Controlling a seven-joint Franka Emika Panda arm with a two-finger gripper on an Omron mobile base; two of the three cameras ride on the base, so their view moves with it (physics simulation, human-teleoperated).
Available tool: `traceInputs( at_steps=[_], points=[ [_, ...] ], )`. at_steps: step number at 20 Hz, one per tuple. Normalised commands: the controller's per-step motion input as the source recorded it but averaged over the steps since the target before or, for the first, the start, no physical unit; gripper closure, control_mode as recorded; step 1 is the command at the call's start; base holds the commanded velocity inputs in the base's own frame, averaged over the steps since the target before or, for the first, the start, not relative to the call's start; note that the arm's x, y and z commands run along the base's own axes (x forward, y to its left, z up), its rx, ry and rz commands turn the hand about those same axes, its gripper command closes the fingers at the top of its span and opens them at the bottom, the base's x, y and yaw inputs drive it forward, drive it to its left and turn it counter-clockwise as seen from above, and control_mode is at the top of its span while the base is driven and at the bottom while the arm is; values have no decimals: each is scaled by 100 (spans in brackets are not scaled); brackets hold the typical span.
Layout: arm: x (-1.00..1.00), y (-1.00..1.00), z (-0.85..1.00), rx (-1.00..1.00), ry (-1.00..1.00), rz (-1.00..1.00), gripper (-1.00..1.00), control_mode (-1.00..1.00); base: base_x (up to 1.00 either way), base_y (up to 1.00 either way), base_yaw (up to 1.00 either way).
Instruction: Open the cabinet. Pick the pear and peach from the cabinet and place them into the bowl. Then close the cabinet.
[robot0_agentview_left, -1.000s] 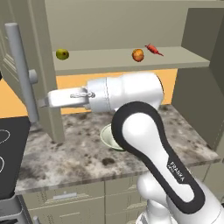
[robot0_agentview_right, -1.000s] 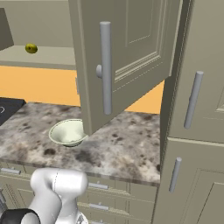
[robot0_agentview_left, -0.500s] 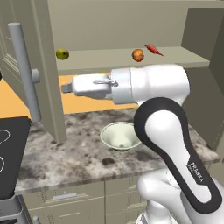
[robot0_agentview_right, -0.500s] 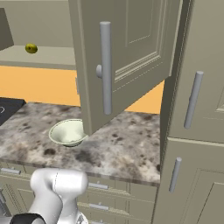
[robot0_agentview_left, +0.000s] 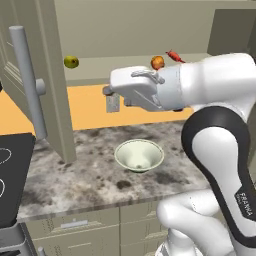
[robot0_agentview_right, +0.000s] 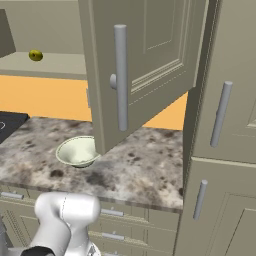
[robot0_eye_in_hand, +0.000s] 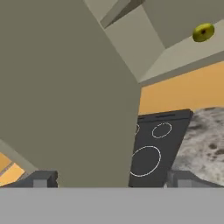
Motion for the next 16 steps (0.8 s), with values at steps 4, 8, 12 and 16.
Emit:
traceInputs(
  at_steps=[4, 8, 12, 16],
  points=[
    [-5, -55, -16, -23, -5, -25, -100, -100, 0, 0, 0],
    [3, -15, -35, -28, -25, -16, -100, -100, 0, 0, 0],
    [38, -1, -5, -11, -17, -1, -100, -100, 0, 0, 0],
    [62, -10, 31, 0, 0, 0, -100, -100, 0, 0, 0]
  ],
)
